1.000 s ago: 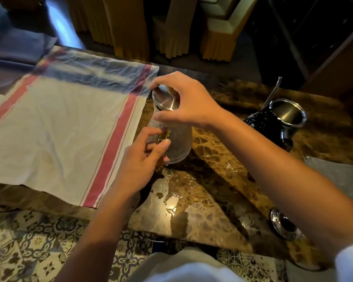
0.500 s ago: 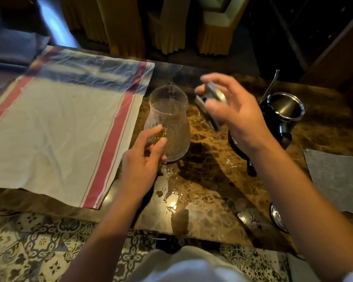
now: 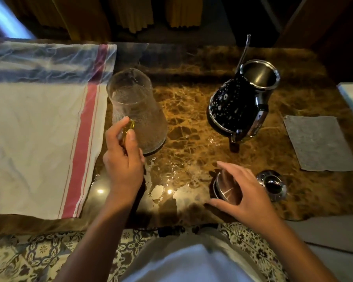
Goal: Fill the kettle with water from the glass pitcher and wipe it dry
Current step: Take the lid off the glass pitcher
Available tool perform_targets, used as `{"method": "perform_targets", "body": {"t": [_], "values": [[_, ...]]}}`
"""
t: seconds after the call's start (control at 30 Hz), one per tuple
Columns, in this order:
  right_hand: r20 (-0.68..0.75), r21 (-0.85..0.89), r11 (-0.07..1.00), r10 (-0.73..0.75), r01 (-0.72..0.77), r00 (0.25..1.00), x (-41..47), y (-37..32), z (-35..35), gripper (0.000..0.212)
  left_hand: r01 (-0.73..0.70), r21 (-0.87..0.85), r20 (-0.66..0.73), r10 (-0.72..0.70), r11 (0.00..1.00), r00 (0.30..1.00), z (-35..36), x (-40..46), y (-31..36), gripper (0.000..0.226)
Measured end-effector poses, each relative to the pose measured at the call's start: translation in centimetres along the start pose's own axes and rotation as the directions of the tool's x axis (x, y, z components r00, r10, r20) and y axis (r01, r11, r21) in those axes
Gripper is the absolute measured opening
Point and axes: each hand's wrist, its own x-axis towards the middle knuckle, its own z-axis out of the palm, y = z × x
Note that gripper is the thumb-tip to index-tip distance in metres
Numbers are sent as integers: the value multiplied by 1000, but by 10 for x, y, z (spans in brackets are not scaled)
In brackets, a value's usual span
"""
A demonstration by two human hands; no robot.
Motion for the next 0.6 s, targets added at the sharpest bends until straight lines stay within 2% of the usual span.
{"method": "perform_targets", "body": {"t": [0.07,0.13,0.3,0.5,0.6], "values": [[0,12,999,30,-30,1000,-3,-1,9,84,6,-7,-27,-6,1000,1000,7,-1,0,26],[-15,-7,1000,25,-25,1000,-3,-2,17,80,8,-20,-36,-9,1000,999,10,0,0,28],[-48,-56,998,36,-38,998,-2,-3,29,83,-7,-41,-10,7,999,1000,9,2,-1,31],[-107,-71,997,19,-27,994,-5,-3,42,62,-37,-54,-4,37,998,999,9,3,-2,31],[-148,-32,999,-6,1,989,-3,-9,38,63,-45,-56,2,45,997,999,8,2,-1,31]]}}
